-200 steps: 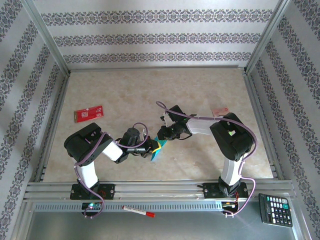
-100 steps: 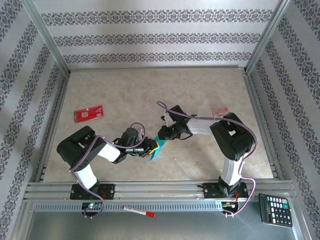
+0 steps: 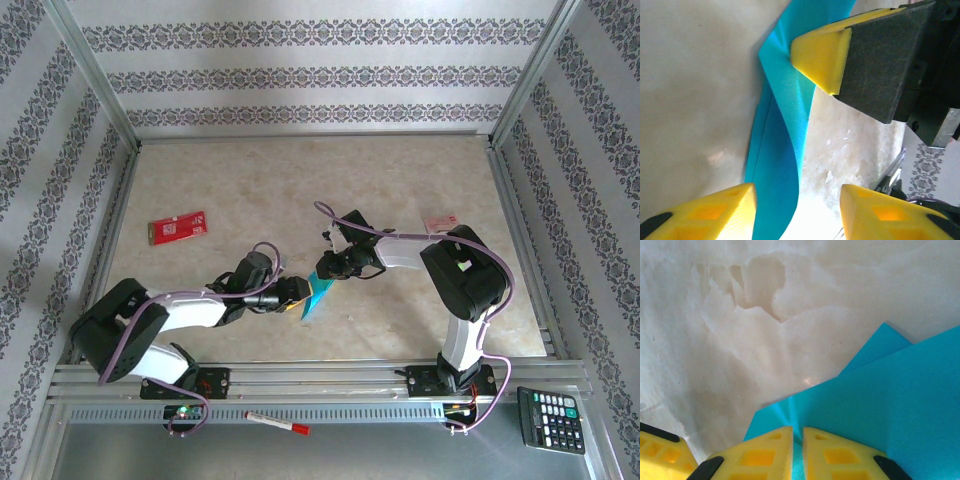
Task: Fold a paper plane with a square sheet of paper (pick it up from the middle)
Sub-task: Fold the wing for the fifth time at the center of the table.
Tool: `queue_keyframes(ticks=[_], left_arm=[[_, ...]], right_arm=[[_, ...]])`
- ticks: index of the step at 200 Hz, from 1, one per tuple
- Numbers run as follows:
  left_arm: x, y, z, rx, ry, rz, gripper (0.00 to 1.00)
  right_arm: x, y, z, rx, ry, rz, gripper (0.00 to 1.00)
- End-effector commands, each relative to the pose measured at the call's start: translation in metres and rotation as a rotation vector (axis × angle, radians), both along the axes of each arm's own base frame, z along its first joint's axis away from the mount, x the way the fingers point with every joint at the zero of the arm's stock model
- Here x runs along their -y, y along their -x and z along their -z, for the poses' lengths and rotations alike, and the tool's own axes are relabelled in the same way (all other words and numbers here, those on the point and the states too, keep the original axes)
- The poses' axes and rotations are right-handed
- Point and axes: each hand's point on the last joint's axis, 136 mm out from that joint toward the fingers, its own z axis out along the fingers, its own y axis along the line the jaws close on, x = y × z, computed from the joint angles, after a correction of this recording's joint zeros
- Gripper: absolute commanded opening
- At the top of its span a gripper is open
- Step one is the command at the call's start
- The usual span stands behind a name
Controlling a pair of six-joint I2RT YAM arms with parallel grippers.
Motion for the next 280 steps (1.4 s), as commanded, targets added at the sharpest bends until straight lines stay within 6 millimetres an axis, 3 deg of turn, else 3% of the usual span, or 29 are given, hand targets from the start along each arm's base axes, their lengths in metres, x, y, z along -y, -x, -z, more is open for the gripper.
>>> queue_keyframes(ticks=[1,61,174,280], left_arm=[[-0.017,0.011,0.013,0.015,-0.179,0.078,0.53],[0.003,0.017,0.028,0.023,-0.319,0.252,0.57],[0.012,0.016,0.037,0.009,-0.309,0.27,0.29],[0.008,0.02,0.046,-0.028,-0.317,0.261,0.21]], right_arm=[[0.014,0.004,0.018,-0.021,0.063,0.014,0.16],[0.013,0.002,0.016,-0.02,0.057,0.014,0.16],[0.005,-0.004,0.003,-0.002,0.025,0.003,0.16],[0.004,-0.006,-0.021,0.025,-0.019,0.013,0.18]])
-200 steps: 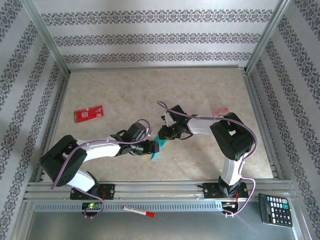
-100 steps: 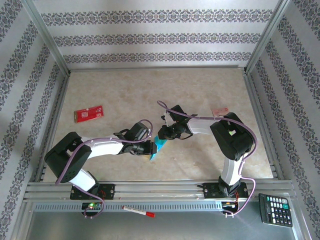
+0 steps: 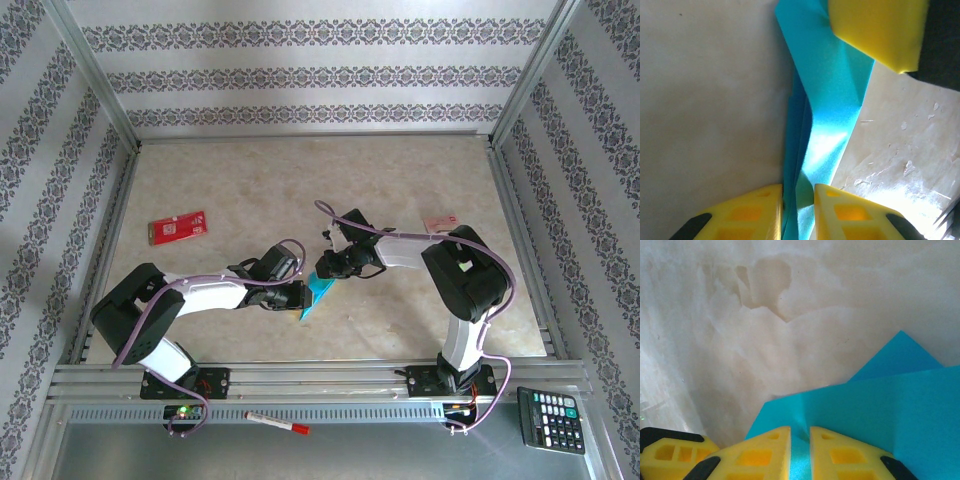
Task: Fold a paper plane with a square sheet of paper (pick it up from the middle)
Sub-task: Fold the wing for the fifth time at the center of the table.
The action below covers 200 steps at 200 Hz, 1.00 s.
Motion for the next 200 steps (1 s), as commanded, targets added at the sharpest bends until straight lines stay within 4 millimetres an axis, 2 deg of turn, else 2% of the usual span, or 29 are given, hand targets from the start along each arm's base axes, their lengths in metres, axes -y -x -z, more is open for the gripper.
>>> queue_keyframes(ticks=[1,61,200], left_arm=[[0.001,0.013,0.014,-0.052,-0.007,0.021,0.21],[-0.001,0.013,0.018,-0.067,-0.013,0.013,0.18],[-0.001,0.012,0.017,-0.078,-0.001,0.001,0.16]], right_arm=[[0.004,-0.005,-0.015,0.027,-0.012,0.013,0.18],[0.007,-0.003,-0.015,0.022,-0.021,0.019,0.19],[0.028,0.007,0.015,-0.015,0.054,0.042,0.17]])
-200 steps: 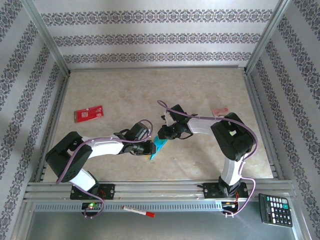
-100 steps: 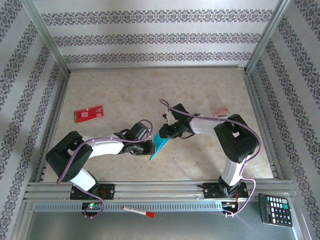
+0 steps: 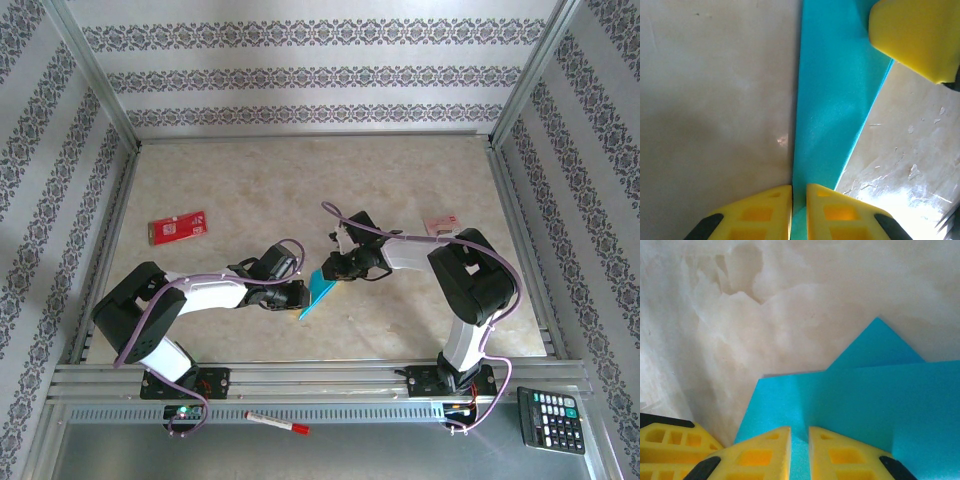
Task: Fold a paper plane with a square sheet of paper (pick it up from the middle)
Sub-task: Fold the wing for the fifth time at the center of the table.
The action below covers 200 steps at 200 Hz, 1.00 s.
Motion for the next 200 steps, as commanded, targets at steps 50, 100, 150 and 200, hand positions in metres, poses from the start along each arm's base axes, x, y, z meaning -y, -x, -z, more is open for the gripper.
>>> queue_keyframes(ticks=[50,100,150,200], left_arm=[[0.004,0.012,0.001,-0.046,0.027,0.019,0.23],[0.002,0.014,-0.019,-0.013,0.05,0.026,0.31],[-0.001,0.021,-0.038,0.044,0.06,0.038,0.22],[0.016,0.025,-0.04,0.032,0.097,0.104,0.08]], right_arm=[[0.018,0.004,0.018,-0.013,0.064,0.027,0.16],[0.018,0.004,0.019,-0.016,0.064,0.03,0.16],[0.019,0.006,0.021,-0.019,0.068,0.03,0.15],[0.018,0.005,0.02,-0.016,0.065,0.029,0.15]])
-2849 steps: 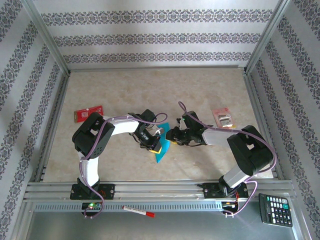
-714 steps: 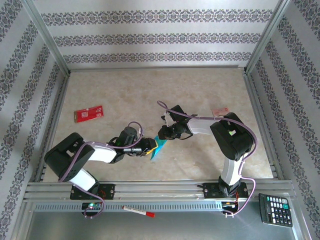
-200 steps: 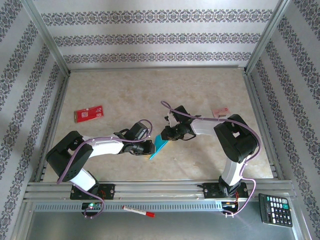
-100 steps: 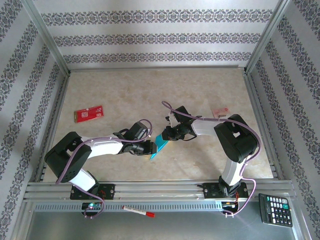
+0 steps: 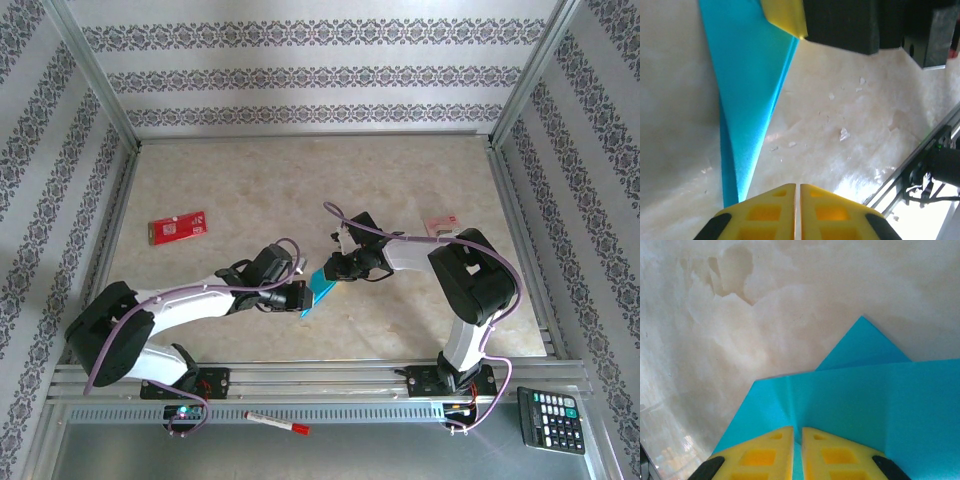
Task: Fold a paper plane with a square sheet of paper (pick it up from the middle)
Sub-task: Fold the wing for the fifth time at the center of the table.
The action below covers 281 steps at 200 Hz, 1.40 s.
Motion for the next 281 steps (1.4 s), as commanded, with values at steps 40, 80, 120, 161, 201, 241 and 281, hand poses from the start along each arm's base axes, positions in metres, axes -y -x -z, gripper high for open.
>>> queue_keyframes(ticks=[40,80,120,161,201,241,281], left_arm=[[-0.001,-0.003,0.022,-0.032,-0.042,0.031,0.04],[-0.006,-0.006,0.035,-0.056,-0.055,0.019,0.03],[-0.01,-0.002,0.047,-0.081,-0.069,0.013,0.03],[-0.012,0.0,0.046,-0.084,-0.064,0.011,0.03],[-0.014,0.006,0.054,-0.115,-0.067,0.004,0.03],[-0.01,0.006,0.048,-0.12,-0.042,0.011,0.03],[-0.002,-0.005,0.018,-0.058,0.001,0.01,0.05]], right_arm=[[0.016,0.007,0.017,-0.021,0.071,0.021,0.15],[0.017,0.008,0.018,-0.023,0.075,0.022,0.15],[0.017,0.009,0.018,-0.025,0.073,0.021,0.15],[0.018,0.01,0.02,-0.028,0.077,0.022,0.15],[0.018,0.009,0.019,-0.026,0.076,0.023,0.15],[0.018,0.009,0.02,-0.03,0.079,0.024,0.15],[0.019,0.01,0.021,-0.03,0.081,0.024,0.15]])
